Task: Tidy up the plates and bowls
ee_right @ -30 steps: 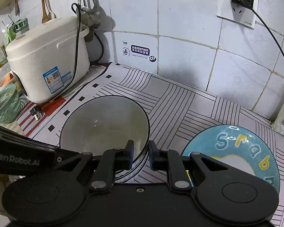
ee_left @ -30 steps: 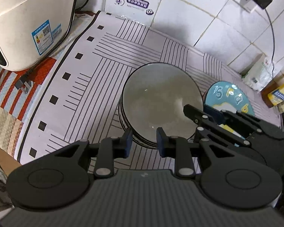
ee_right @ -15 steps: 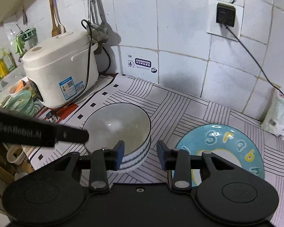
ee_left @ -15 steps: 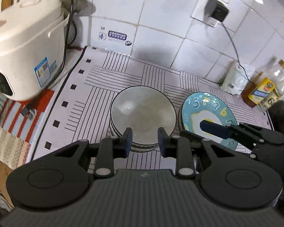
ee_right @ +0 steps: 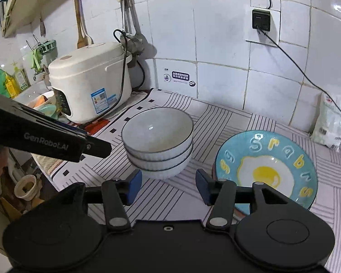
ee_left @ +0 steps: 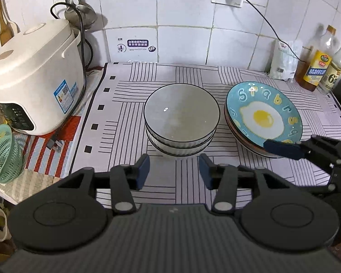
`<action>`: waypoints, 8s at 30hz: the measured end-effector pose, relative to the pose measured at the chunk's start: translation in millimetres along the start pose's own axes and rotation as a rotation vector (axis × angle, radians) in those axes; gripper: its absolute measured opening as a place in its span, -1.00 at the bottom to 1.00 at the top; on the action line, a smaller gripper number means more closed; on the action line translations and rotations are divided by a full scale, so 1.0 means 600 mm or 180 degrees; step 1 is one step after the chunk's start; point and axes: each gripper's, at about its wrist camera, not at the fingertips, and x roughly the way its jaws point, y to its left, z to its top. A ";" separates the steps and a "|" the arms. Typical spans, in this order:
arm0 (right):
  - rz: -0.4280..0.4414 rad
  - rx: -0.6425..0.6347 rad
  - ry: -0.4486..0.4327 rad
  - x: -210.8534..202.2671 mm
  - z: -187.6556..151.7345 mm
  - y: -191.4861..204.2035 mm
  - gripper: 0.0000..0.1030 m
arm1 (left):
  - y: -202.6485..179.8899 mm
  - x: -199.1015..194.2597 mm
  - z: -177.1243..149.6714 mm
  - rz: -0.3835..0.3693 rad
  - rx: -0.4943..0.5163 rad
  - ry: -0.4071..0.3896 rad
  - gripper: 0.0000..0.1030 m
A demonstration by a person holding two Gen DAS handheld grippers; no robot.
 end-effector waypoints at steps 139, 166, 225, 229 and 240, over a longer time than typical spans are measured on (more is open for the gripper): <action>-0.0546 0.0292 -0.0239 0.149 -0.081 -0.242 0.87 | -0.175 0.254 0.130 -0.1399 -0.0496 0.0340 -0.05; -0.0645 0.0898 0.0084 -0.081 -0.050 -0.275 0.90 | -0.161 -0.061 0.083 -0.0722 -0.0101 -0.0428 0.35; -0.1321 0.0810 0.0295 -0.360 -0.034 -0.205 0.92 | -0.224 -0.249 -0.009 0.0160 0.0132 -0.0433 1.00; -0.1318 0.0891 0.0263 -0.359 -0.038 -0.205 0.92 | -0.223 -0.252 -0.014 0.0151 0.0146 -0.0462 1.00; -0.1362 0.0874 0.0309 -0.349 -0.046 -0.195 0.92 | -0.235 -0.254 -0.020 0.0176 0.0238 -0.0471 1.00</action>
